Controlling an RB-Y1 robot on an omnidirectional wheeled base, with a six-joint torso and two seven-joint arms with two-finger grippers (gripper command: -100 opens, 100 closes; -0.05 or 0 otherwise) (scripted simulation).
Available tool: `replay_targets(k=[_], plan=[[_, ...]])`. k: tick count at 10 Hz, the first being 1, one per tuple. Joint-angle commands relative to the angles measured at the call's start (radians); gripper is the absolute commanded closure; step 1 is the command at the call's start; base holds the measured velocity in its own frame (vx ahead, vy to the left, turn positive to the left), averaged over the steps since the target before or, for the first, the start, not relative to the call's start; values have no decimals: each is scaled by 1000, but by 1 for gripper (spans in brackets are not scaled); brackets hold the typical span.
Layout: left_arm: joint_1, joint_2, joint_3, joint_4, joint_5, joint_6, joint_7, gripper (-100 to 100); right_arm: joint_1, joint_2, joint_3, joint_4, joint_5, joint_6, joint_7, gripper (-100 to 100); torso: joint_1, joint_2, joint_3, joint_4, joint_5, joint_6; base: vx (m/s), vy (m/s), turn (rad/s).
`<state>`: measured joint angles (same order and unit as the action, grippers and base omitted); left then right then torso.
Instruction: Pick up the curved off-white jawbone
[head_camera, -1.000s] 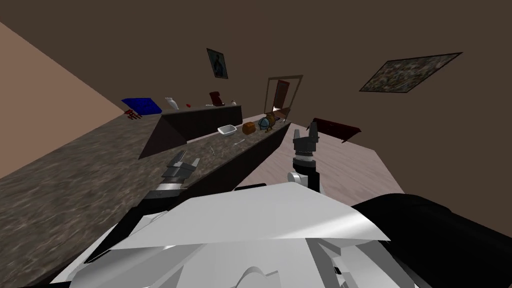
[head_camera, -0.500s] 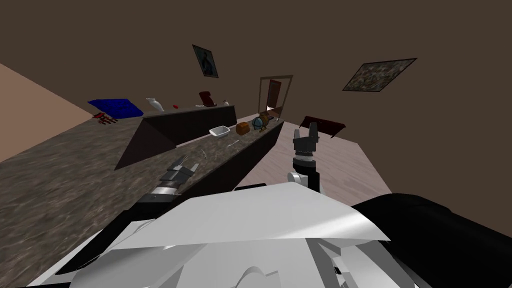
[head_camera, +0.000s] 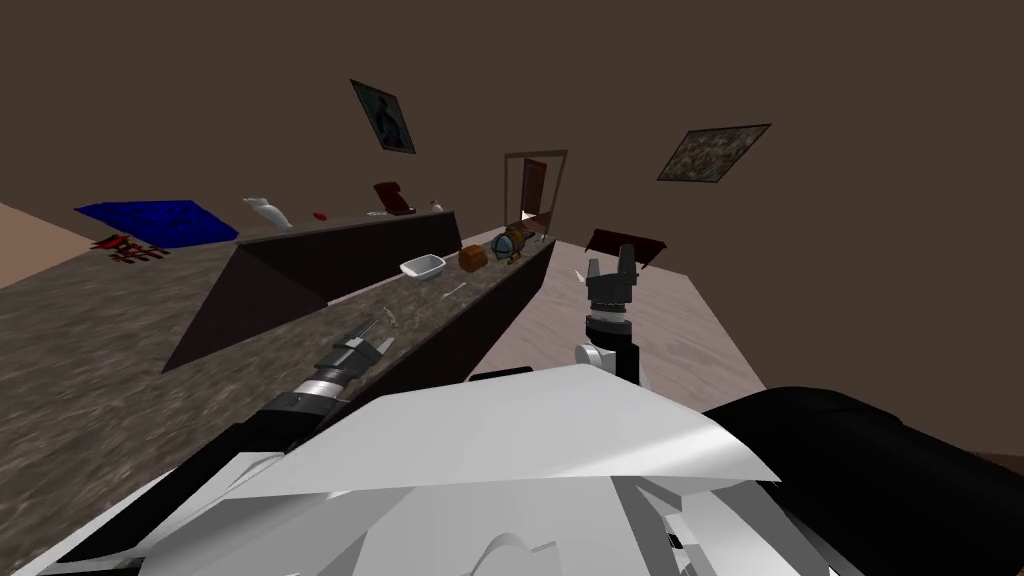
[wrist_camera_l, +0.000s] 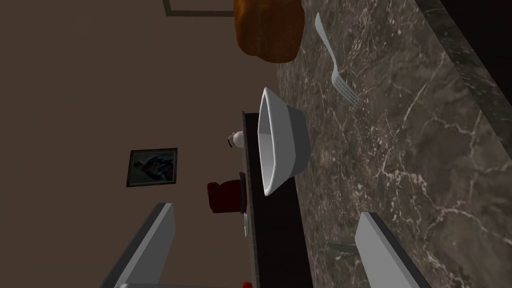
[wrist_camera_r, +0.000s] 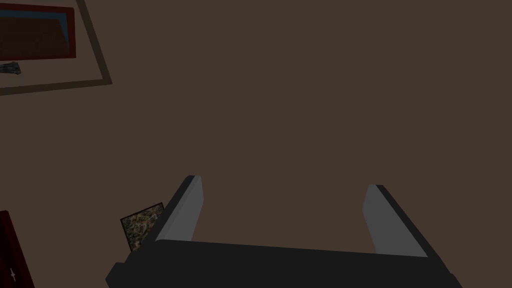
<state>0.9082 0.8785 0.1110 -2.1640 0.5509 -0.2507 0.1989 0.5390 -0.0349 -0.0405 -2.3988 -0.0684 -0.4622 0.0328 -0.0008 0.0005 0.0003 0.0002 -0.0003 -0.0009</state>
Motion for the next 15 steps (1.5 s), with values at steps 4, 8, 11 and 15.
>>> replay_targets(k=[4,8,11,15], plan=[[69,136,9,46,89,32,15,-100,0,0,0,0,0,0,0,0,0,0,0,0,0,0,9,-22,-160],[101,242,13,68,130,50,20,-100,0,0,0,0,0,0,0,0,0,0,0,0,0,1,6,-12,-137],[131,316,16,92,171,67,24,-100,0,0,0,0,0,0,0,0,1,0,0,0,0,0,6,-7,-112],[187,458,20,144,251,99,30,-100,0,0,0,0,0,0,0,0,1,0,0,0,0,0,3,-1,-171]])
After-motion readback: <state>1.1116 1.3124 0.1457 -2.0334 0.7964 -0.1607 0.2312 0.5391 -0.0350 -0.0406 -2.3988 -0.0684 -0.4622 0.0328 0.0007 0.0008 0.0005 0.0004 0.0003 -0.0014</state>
